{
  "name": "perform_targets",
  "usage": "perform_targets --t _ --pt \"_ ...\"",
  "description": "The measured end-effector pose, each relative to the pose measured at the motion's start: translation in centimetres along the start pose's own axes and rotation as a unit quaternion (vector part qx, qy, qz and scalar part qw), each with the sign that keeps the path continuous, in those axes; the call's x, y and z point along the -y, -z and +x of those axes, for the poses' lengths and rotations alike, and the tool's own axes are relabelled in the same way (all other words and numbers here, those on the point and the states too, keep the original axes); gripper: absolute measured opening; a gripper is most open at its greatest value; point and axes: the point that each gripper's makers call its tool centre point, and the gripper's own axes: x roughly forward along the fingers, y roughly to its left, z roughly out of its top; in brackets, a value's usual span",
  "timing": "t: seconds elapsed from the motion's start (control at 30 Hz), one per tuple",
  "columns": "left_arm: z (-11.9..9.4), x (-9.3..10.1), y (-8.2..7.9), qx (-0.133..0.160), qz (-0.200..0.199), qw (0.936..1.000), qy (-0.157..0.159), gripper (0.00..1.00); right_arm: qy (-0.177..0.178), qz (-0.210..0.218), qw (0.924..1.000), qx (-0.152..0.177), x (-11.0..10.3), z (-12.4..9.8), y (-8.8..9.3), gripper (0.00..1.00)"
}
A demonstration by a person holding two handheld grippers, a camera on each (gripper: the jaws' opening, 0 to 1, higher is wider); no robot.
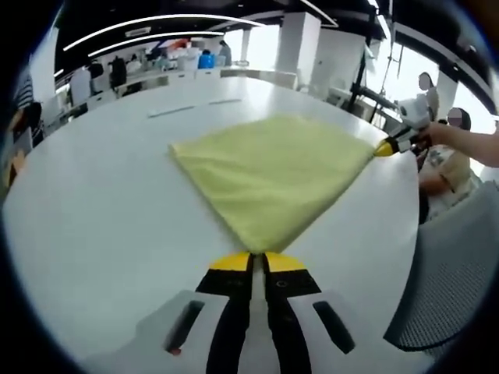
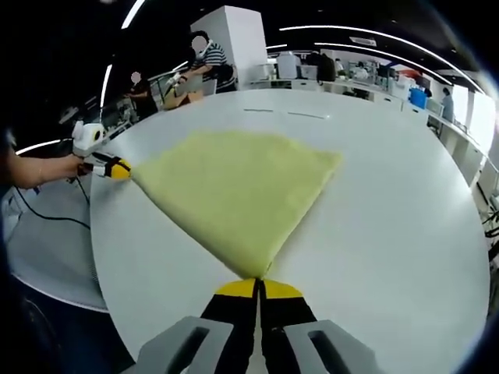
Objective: Fold the garment on the visible template until the final outline fits inside the template.
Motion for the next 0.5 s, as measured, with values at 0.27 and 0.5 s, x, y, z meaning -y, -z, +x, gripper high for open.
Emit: perform_targets --t 0.27,0.5 --pt "-0.1 0.3 -0.5 0.008 0.000 1.0000 0.000 0.27 0.003 -0.001 0.9996 0.029 -0.3 -0.4 -1.3 0.28" --pt "-0.6 0.5 -1.7 0.026 -0.007 0.9996 -0.008 0.49 -0.002 -0.015 0.9986 0.052 -0.9 -1.0 -2.9 0.52"
